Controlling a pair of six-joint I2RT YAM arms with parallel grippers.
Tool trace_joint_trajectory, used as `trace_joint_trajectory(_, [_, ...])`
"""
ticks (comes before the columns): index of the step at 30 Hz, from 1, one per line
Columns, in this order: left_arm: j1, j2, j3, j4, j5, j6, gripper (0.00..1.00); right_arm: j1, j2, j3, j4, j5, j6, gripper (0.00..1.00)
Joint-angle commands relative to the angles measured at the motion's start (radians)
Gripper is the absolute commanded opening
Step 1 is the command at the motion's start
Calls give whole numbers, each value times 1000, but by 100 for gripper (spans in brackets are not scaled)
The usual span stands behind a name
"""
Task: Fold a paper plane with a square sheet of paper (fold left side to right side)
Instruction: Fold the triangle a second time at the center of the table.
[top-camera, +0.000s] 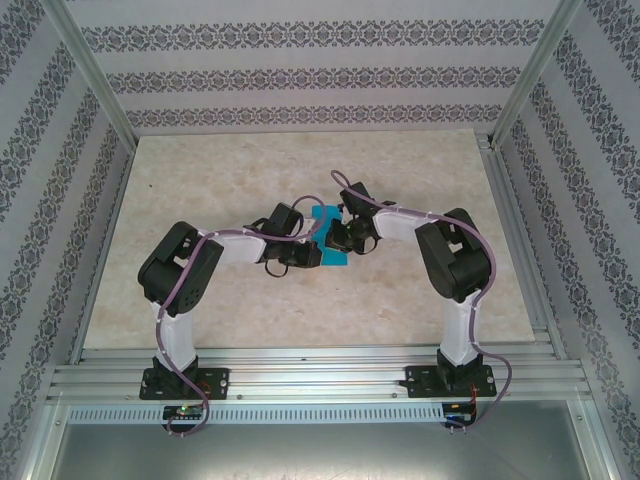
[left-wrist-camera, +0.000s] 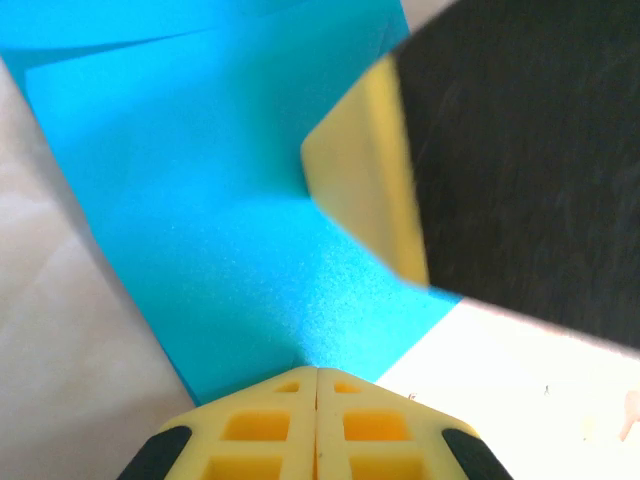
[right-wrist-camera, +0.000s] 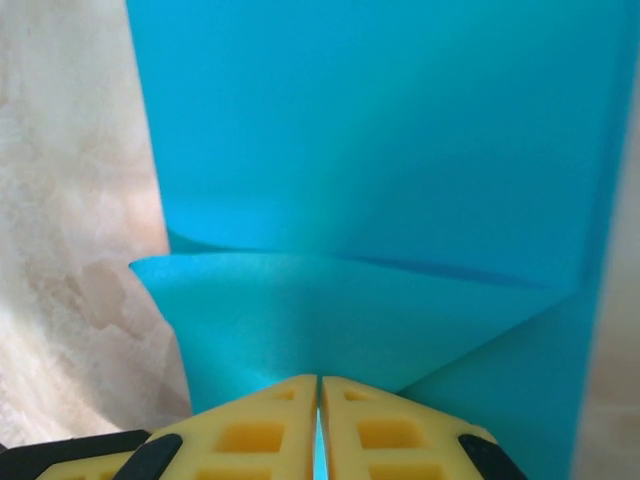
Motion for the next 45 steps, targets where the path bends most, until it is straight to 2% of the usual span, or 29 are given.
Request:
trace_joint_trajectory(1, [-9,47,-69,-83,-71,2,8,-67,27,33,-45,112,-60,12])
trace_joint_trajectory(9, [-9,22,-117,-52,-53,-11,9,-126,65,95,-116,165,-120,11])
trace_joint_trajectory(13, [-8,-1,-119,-39,-19,-11,13,-128,9,77,-98,146,-121,12])
trace_joint_trajectory(17, [-8,-50,-93,-48,10,-12,19,-143,-124,9,-70,140,-113,23])
trace_joint_trajectory(23, [9,-173,-60,-56,46,-39,26,-151,-281,-163,85,19,-20,39])
trace_joint_trajectory(27, [41,-216,-47,-30,79,-79,27,-141,-298,-250,226,-61,68,44])
trace_joint_trajectory(32, [71,-227,-37,-12,78,-110,26,-115,-228,-257,318,-111,125,48])
trace_joint_trajectory(38, [81,-147,28,-23,80,-105,27,-86,-183,-237,319,-87,164,50])
trace_joint_trajectory(41, [92,-94,75,-43,56,-94,33,-80,-173,-231,317,-86,166,50])
trace_joint_trajectory(45, [107,-27,135,-77,32,-76,35,-75,-164,-228,308,-85,163,50])
